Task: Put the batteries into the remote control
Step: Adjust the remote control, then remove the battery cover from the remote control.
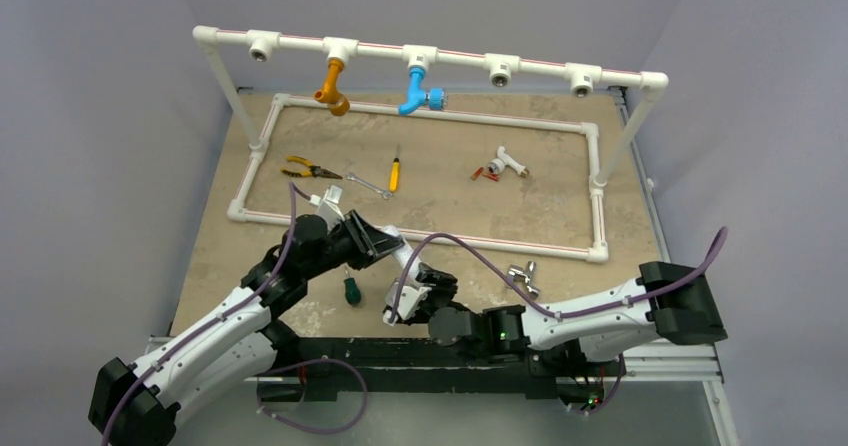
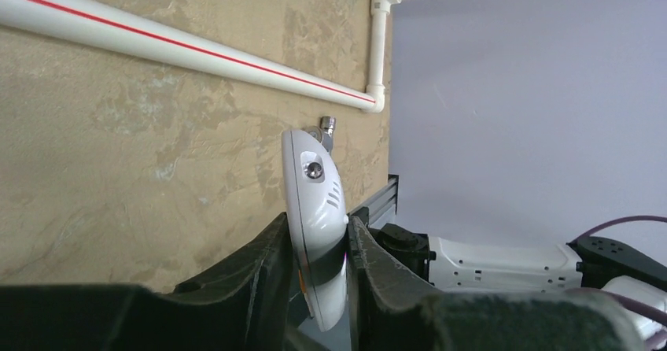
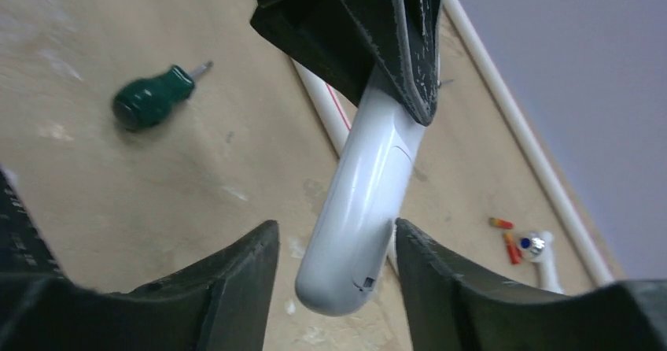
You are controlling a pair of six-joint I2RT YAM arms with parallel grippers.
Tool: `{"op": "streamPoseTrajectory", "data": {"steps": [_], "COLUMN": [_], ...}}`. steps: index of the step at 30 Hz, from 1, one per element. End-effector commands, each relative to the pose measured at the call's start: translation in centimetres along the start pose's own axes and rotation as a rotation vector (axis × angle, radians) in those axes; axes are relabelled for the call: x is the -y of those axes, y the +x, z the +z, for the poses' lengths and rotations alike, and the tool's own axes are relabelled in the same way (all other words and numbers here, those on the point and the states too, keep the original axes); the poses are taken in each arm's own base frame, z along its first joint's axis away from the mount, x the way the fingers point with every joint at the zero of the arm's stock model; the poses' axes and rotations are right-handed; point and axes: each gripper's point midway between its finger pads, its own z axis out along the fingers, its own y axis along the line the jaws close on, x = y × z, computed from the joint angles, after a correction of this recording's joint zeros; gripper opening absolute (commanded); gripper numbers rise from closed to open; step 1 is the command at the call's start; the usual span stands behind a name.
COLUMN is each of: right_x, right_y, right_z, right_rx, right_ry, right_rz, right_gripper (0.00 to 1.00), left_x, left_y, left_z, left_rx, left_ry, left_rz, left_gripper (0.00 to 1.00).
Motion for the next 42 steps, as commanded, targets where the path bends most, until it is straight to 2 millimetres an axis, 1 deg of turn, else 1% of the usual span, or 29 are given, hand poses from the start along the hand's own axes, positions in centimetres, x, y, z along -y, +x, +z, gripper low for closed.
{"op": "streamPoseTrajectory", "data": {"steps": [1,3,4,5,9,11,14,16,17,19,22,26,28,32,34,37,42], "right_x": [-0.2,0.0,0.1,0.7,3.6,5.2,7.9,8.9,9.1,9.1,7.8,5.2,4.2,3.4,3.2,3.0,2.9], "right_y": [-4.8,-5.7,-6.2,-6.5,-7.4,-7.2,-6.0,-5.0,-4.9,-4.3,-3.9,-4.5,-5.0,-4.5,-4.4,-3.9,-3.7], "right_z": [-1.5,-2.3,-2.7,-3.0,-4.7,-5.2,-5.3,-5.2,-5.2,-5.0,-4.3,-3.2,-2.8,-1.8,-1.5,-1.3,-1.4], "right_rx": [0.136,0.166,0.182,0.187,0.223,0.235,0.222,0.212,0.217,0.207,0.156,0.112,0.098,0.053,0.044,0.031,0.025], "right_ry": [-0.124,-0.158,-0.176,-0.169,-0.147,-0.128,-0.100,-0.113,-0.132,-0.149,-0.188,-0.283,-0.320,-0.307,-0.305,-0.295,-0.300], "right_rz": [0.241,0.317,0.352,0.393,0.557,0.649,0.815,0.920,0.958,1.000,1.010,1.009,1.007,0.995,0.991,0.986,0.990], "right_gripper": [0.62,0.73,0.74,0.78,0.89,0.91,0.91,0.90,0.89,0.89,0.88,0.88,0.88,0.87,0.85,0.79,0.61], "left_x": [3.4,3.2,3.3,3.4,3.7,3.7,4.4,4.7,4.7,5.0,5.3,5.3,5.4,5.4,5.4,5.5,5.6], "left_y": [-0.8,-0.8,-0.9,-0.9,-0.8,-0.6,-0.5,-0.5,-0.5,-0.6,-0.6,-0.6,-0.5,-0.3,-0.2,0.0,0.0], "left_z": [-0.7,-0.7,-0.7,-0.8,-0.9,-0.9,-1.1,-1.3,-1.3,-1.4,-1.5,-1.4,-1.4,-1.5,-1.5,-1.6,-1.7], "left_rx": [0.038,0.045,0.047,0.050,0.060,0.063,0.066,0.072,0.075,0.080,0.082,0.078,0.072,0.062,0.056,0.049,0.046], "left_ry": [0.148,0.145,0.150,0.156,0.206,0.240,0.299,0.322,0.326,0.337,0.347,0.345,0.346,0.352,0.355,0.362,0.362], "left_rz": [0.087,0.097,0.106,0.114,0.134,0.138,0.156,0.163,0.165,0.173,0.179,0.177,0.175,0.181,0.185,0.191,0.196], "left_gripper": [0.00,0.00,0.00,0.00,0.00,0.00,0.00,0.00,0.00,0.00,0.00,0.00,0.00,0.00,0.00,0.00,0.00]}}
